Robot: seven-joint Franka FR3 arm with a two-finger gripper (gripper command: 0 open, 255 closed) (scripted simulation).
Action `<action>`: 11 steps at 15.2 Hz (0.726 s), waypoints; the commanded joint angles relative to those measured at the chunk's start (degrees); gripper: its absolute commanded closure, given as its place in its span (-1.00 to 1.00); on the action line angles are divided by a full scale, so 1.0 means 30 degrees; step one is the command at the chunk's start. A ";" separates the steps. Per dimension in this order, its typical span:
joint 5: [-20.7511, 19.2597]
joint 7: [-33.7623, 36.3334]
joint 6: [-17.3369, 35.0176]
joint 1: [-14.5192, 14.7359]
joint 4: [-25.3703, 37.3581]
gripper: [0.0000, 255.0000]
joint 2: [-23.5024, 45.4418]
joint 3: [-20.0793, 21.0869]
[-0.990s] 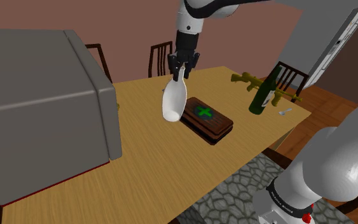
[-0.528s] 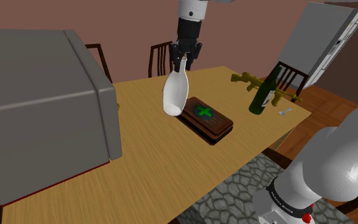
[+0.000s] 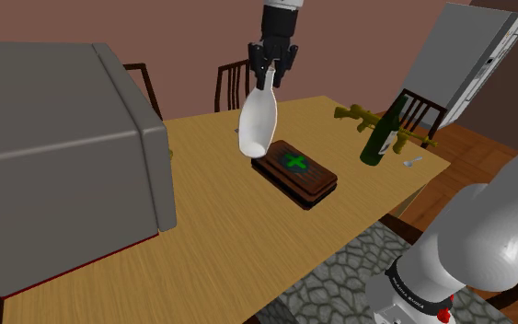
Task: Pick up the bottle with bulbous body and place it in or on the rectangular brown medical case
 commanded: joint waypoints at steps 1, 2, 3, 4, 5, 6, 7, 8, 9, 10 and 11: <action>-0.0016 -0.0599 -0.0504 -0.0274 0.0140 1.00 -0.0359 -0.0336; -0.0035 -0.0986 -0.0776 -0.0449 0.0175 1.00 -0.0588 -0.0555; -0.0062 -0.1375 -0.1052 -0.0618 0.0234 1.00 -0.0798 -0.0782; -0.0094 -0.1766 -0.1332 -0.0792 0.0316 1.00 -0.0988 -0.1007; -0.0133 -0.2160 -0.1616 -0.0963 0.0423 1.00 -0.1158 -0.1236; -0.0177 -0.2555 -0.1903 -0.1129 0.0554 1.00 -0.1309 -0.1473; -0.0225 -0.2953 -0.2194 -0.1298 0.0709 1.00 -0.1438 -0.1709; -0.0277 -0.3354 -0.2488 -0.1464 0.0889 1.00 -0.1547 -0.1949; -0.0332 -0.3759 -0.2785 -0.1633 0.1093 1.00 -0.1636 -0.2188; -0.0389 -0.4167 -0.3085 -0.1799 0.1322 1.00 -0.1703 -0.2432; -0.0448 -0.4579 -0.3387 -0.1968 0.1576 1.00 -0.1748 -0.2676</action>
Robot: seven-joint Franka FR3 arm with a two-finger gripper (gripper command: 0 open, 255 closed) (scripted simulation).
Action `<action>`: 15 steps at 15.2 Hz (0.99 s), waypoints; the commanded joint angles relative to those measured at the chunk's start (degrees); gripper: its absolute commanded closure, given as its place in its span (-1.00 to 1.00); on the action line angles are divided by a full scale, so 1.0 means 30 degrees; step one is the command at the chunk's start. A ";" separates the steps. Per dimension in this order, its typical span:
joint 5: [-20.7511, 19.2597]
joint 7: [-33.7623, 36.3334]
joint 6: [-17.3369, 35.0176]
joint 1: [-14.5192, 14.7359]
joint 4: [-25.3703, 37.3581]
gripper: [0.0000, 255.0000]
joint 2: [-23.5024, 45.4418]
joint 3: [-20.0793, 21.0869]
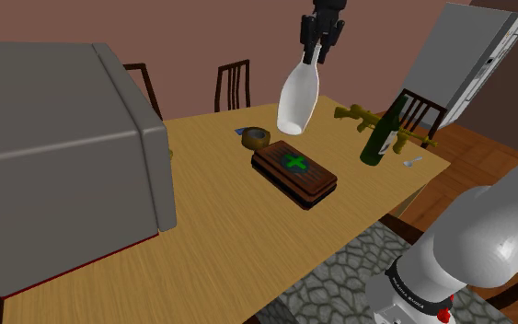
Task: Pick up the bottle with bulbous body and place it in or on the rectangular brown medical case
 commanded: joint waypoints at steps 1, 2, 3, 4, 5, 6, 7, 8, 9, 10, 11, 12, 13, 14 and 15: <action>-0.0118 -0.0865 -0.0608 -0.0340 0.0515 1.00 -0.0087 -0.0498; -0.0177 -0.1285 -0.0916 -0.0509 0.0821 1.00 -0.0089 -0.0746; -0.0236 -0.1711 -0.1227 -0.0682 0.1153 1.00 -0.0067 -0.0994; -0.0293 -0.2142 -0.1542 -0.0853 0.1512 1.00 -0.0023 -0.1245; -0.0341 -0.2523 -0.1819 -0.1001 0.1849 1.00 0.0035 -0.1471; -0.0352 -0.2514 -0.1535 -0.1000 0.1440 1.00 -0.0090 -0.1467; -0.0362 -0.2506 -0.1252 -0.0999 0.1033 1.00 -0.0214 -0.1463; -0.0373 -0.2498 -0.0975 -0.0999 0.0647 1.00 -0.0324 -0.1460; -0.0382 -0.2491 -0.0698 -0.0999 0.0262 1.00 -0.0432 -0.1457; -0.0391 -0.2484 -0.0424 -0.1000 -0.0115 1.00 -0.0535 -0.1454; -0.0399 -0.2477 -0.0151 -0.1002 -0.0485 1.00 -0.0633 -0.1451; -0.0407 -0.2471 0.0120 -0.1003 -0.0848 1.00 -0.0726 -0.1449; -0.0415 -0.2466 0.0389 -0.1004 -0.1205 1.00 -0.0813 -0.1447; -0.0422 -0.2460 0.0656 -0.1006 -0.1555 1.00 -0.0896 -0.1446; -0.0429 -0.2455 0.0923 -0.1008 -0.1899 1.00 -0.0974 -0.1445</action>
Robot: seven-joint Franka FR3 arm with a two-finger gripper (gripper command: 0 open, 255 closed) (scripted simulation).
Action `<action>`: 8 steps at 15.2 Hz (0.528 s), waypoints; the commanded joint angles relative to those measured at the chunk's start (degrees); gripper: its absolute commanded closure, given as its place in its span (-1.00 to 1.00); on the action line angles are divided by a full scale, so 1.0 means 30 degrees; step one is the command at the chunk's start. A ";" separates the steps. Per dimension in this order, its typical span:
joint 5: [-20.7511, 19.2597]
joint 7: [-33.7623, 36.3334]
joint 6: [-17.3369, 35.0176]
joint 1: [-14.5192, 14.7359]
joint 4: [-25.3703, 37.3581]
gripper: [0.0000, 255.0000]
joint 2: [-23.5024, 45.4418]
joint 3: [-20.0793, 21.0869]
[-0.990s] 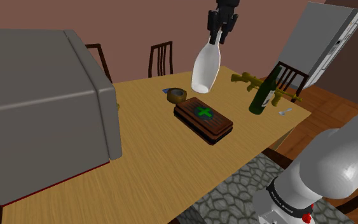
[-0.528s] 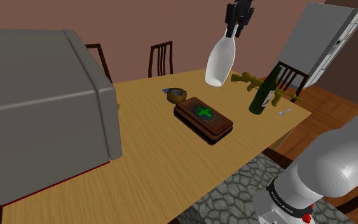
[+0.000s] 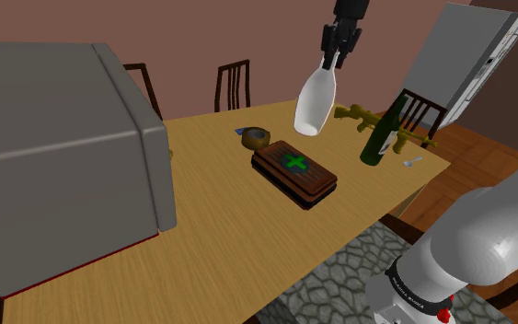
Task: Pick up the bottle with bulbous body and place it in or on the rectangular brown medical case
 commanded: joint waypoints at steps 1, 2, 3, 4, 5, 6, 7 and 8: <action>-0.0015 0.0010 0.0566 -0.0003 -0.0740 1.00 -0.0195 0.0003; -0.0021 0.0015 0.0830 -0.0006 -0.1072 1.00 -0.0263 0.0004; -0.0027 0.0019 0.1093 -0.0008 -0.1399 1.00 -0.0327 0.0004; -0.0033 0.0022 0.1355 -0.0010 -0.1720 1.00 -0.0387 0.0004; -0.0038 0.0025 0.1616 -0.0012 -0.2036 1.00 -0.0442 0.0003; -0.0044 0.0028 0.1876 -0.0014 -0.2347 1.00 -0.0493 0.0002; -0.0048 0.0031 0.2136 -0.0016 -0.2653 1.00 -0.0539 0.0001; -0.0053 0.0033 0.2395 -0.0019 -0.2953 1.00 -0.0581 0.0000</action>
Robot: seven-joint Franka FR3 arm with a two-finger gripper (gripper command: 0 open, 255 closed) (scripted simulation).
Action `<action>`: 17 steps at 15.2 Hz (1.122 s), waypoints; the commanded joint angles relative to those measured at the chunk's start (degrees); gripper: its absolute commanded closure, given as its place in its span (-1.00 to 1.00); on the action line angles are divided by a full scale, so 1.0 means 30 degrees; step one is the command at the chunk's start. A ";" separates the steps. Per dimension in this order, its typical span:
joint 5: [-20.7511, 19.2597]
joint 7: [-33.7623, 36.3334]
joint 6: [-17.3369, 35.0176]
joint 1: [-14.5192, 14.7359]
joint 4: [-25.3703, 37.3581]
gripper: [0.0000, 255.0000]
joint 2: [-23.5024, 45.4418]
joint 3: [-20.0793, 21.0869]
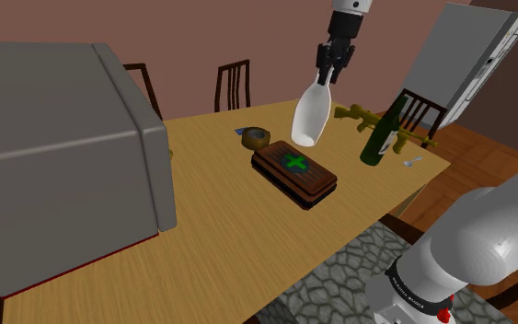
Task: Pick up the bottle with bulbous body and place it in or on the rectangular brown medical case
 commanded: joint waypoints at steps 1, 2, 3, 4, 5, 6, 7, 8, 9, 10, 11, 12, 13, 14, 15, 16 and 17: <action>-0.0015 -0.0019 0.0559 -0.0015 -0.0631 1.00 -0.0092 -0.0019; -0.0019 -0.0018 0.0817 -0.0018 -0.0923 1.00 -0.0125 -0.0021; -0.0023 -0.0016 0.1075 -0.0020 -0.1210 1.00 -0.0155 -0.0023; -0.0027 -0.0015 0.1332 -0.0023 -0.1492 1.00 -0.0179 -0.0026; -0.0030 -0.0014 0.1589 -0.0025 -0.1770 1.00 -0.0200 -0.0029; -0.0033 -0.0013 0.1846 -0.0027 -0.2043 1.00 -0.0217 -0.0032; -0.0036 -0.0013 0.2103 -0.0029 -0.2312 1.00 -0.0229 -0.0035; -0.0039 -0.0013 0.2360 -0.0032 -0.2577 1.00 -0.0237 -0.0038; -0.0041 -0.0013 0.2617 -0.0034 -0.2838 1.00 -0.0241 -0.0042; -0.0043 -0.0013 0.2873 -0.0036 -0.3095 1.00 -0.0241 -0.0046; -0.0045 -0.0014 0.3130 -0.0038 -0.3347 1.00 -0.0237 -0.0050; -0.0047 -0.0015 0.3387 -0.0040 -0.3596 1.00 -0.0228 -0.0054; -0.0048 -0.0016 0.3644 -0.0042 -0.3840 1.00 -0.0216 -0.0058; -0.0049 -0.0018 0.3929 -0.0044 -0.4106 1.00 -0.0197 -0.0063; -0.0049 -0.0017 0.3929 -0.0044 -0.4109 1.00 -0.0200 -0.0063; -0.0049 -0.0018 0.3929 -0.0044 -0.4107 1.00 -0.0197 -0.0063; -0.0049 -0.0018 0.3929 -0.0044 -0.4106 1.00 -0.0197 -0.0063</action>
